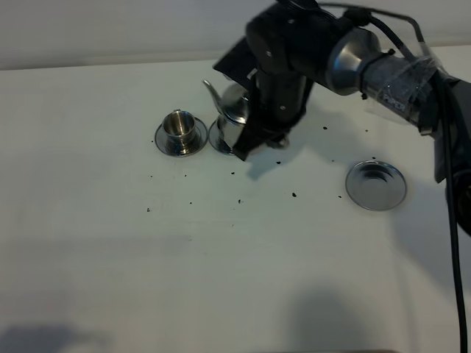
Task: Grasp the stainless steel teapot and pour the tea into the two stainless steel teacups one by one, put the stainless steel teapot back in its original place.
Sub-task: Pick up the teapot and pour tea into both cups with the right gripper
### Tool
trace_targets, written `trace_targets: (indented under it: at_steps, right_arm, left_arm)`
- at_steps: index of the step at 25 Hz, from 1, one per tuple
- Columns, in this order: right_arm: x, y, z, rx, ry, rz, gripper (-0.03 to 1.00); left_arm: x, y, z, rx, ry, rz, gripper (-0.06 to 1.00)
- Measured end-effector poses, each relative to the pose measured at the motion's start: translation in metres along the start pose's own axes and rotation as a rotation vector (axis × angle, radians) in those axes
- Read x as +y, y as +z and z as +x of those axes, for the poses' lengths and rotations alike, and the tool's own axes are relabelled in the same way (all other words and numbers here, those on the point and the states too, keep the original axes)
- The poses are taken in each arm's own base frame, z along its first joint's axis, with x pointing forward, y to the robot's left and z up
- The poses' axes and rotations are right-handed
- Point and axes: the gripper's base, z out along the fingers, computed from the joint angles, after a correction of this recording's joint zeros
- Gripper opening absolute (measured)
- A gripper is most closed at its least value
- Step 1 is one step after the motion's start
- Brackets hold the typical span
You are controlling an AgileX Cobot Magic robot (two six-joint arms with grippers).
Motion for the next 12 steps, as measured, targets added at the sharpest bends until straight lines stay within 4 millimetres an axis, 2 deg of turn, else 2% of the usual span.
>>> trace_targets:
  at_steps: [4,7,12]
  right_arm:
    - [0.011,-0.017,-0.012,-0.040,-0.128,0.116,0.18]
    - [0.016,-0.021,-0.017,-0.049,-0.235,0.222,0.18]
    - [0.014,-0.007,-0.024,-0.034,-0.391,0.339,0.18]
  left_arm:
    - [0.000,0.000,0.000,0.000,0.000,0.000,0.38]
    - [0.000,0.000,0.000,0.000,0.000,0.000,0.38]
    - [0.000,0.000,0.000,0.000,0.000,0.000,0.38]
